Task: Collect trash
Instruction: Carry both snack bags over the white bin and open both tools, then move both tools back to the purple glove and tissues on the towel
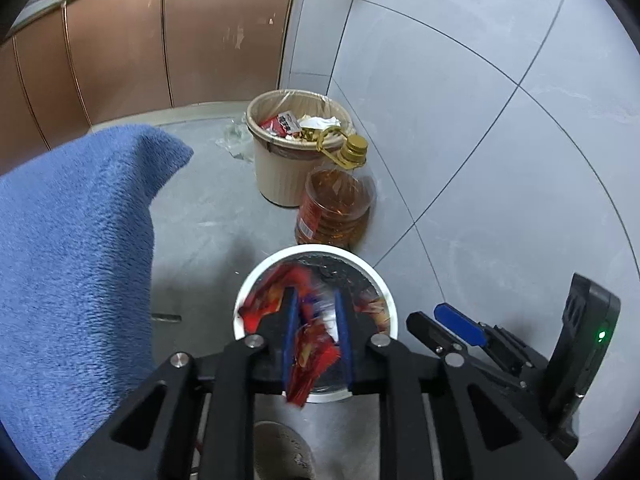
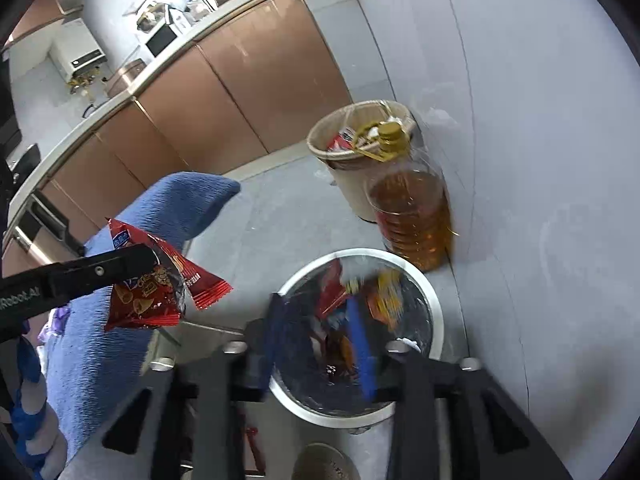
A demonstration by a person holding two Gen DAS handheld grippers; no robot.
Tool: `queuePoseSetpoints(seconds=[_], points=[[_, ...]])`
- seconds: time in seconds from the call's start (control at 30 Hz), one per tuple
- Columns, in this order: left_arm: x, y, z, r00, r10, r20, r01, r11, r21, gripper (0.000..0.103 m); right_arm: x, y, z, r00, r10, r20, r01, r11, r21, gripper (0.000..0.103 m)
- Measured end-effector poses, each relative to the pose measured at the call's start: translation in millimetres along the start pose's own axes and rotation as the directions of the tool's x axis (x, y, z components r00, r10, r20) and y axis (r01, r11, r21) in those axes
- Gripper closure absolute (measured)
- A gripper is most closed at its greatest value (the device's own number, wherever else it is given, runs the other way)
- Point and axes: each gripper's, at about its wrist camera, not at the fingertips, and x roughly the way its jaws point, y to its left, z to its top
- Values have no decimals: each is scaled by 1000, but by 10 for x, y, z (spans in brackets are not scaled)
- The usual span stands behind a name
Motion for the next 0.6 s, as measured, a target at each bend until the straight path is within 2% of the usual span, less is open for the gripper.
queuePoseSetpoints(seconds=[0.2, 0.3, 0.33, 0.4, 0.47, 0.6], points=[[-22, -10, -42, 1000, -19, -3, 19, 1000, -2, 84, -52, -46, -45, 1000, -21, -1, 21, 999, 24, 59], [-135, -29, -86, 1000, -6, 16, 6, 1000, 8, 83, -116, -4, -58, 999, -34, 5, 34, 999, 8, 59], [-198, -30, -105, 1000, 5, 29, -5, 1000, 13, 82, -124, 25, -54, 999, -37, 7, 37, 999, 4, 59], [-307, -18, -123, 998, 24, 57, -25, 1000, 16, 68, -193, 94, -56, 999, -44, 20, 45, 999, -11, 59], [-443, -1, -142, 994, 45, 96, -46, 999, 11, 62, -245, 167, -45, 998, -52, 34, 53, 998, -28, 59], [-780, 49, -194, 980, 100, 172, -101, 995, -1, 62, -429, 383, -24, 996, -50, 74, 56, 995, -80, 59]])
